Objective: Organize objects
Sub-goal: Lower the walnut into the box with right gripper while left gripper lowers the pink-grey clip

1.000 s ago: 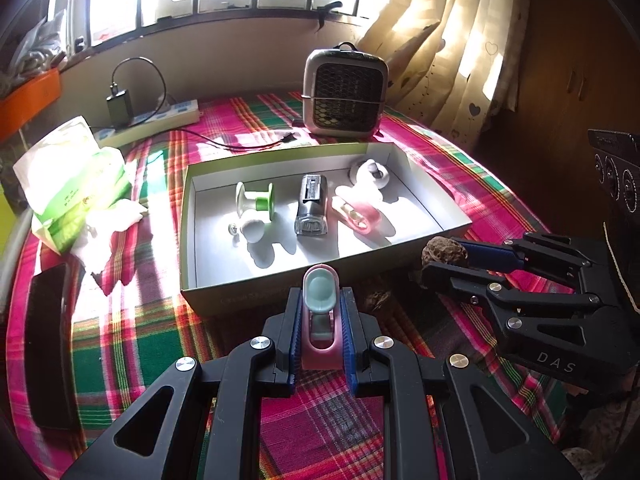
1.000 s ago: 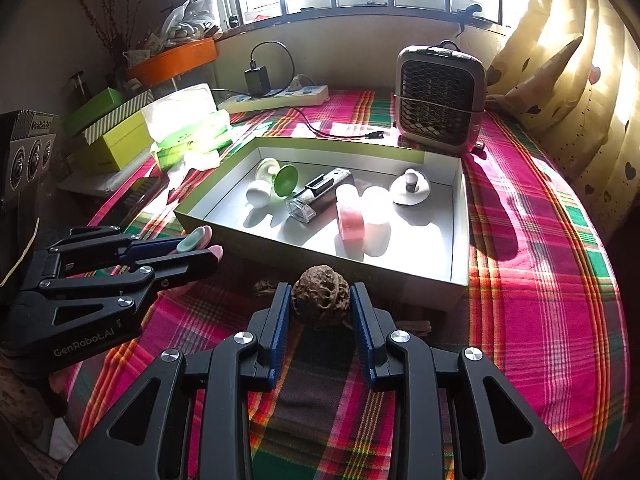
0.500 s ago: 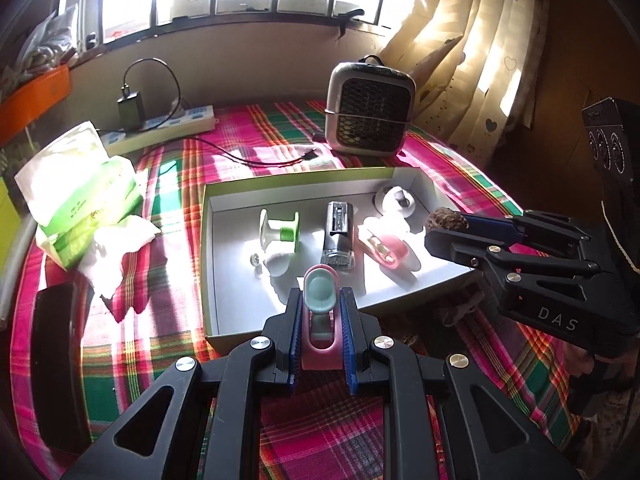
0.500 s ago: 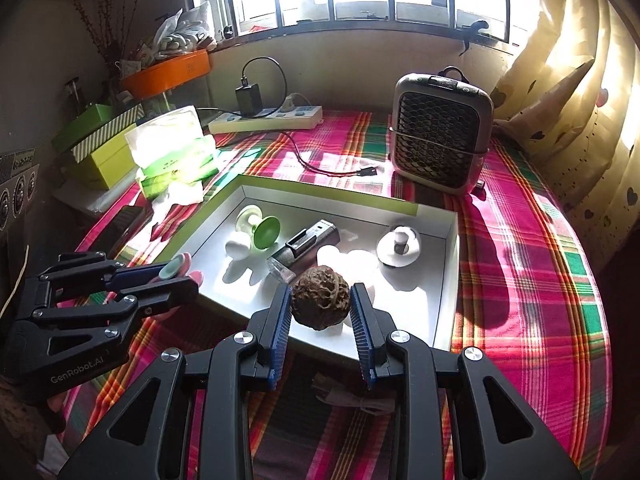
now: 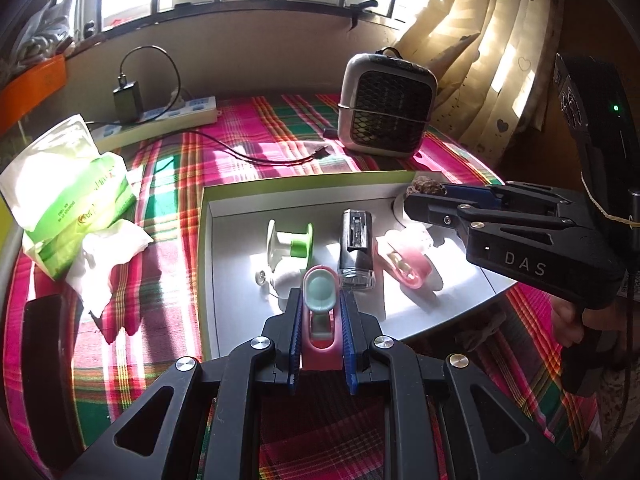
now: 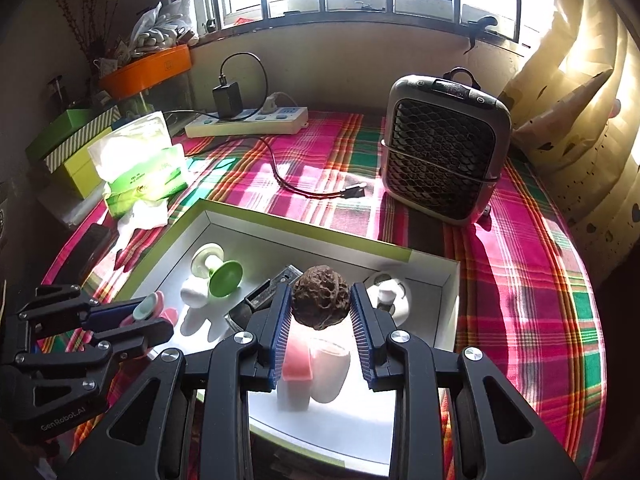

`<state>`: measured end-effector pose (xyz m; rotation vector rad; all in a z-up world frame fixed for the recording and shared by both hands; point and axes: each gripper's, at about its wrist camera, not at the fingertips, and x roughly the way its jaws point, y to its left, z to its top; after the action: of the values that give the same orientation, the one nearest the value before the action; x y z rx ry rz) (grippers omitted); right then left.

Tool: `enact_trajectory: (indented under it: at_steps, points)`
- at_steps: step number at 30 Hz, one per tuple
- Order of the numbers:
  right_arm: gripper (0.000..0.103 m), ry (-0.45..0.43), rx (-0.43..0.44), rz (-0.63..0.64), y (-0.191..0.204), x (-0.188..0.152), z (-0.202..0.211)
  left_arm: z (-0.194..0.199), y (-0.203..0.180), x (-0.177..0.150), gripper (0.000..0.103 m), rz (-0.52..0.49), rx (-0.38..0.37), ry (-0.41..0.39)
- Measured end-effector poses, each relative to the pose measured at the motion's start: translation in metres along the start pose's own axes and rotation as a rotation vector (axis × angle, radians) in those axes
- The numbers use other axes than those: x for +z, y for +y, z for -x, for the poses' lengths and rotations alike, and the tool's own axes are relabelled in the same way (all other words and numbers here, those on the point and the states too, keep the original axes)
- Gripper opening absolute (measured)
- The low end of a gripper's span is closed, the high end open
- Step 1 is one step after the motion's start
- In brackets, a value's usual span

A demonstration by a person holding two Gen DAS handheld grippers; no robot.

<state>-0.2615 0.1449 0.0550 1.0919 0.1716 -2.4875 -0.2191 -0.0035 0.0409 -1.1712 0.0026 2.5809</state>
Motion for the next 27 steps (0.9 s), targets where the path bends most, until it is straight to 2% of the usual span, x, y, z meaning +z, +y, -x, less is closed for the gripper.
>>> enact_trajectory:
  at_steps: [11,27]
  points:
    - [0.031,0.054,-0.01,-0.003,-0.014,0.011,-0.029,-0.015,0.002,0.004,0.015,0.005,0.004,0.025]
    - [0.031,0.101,0.009,0.007,-0.012,0.013,-0.051,-0.034,0.005,0.006,0.015,0.009,0.004,0.072]
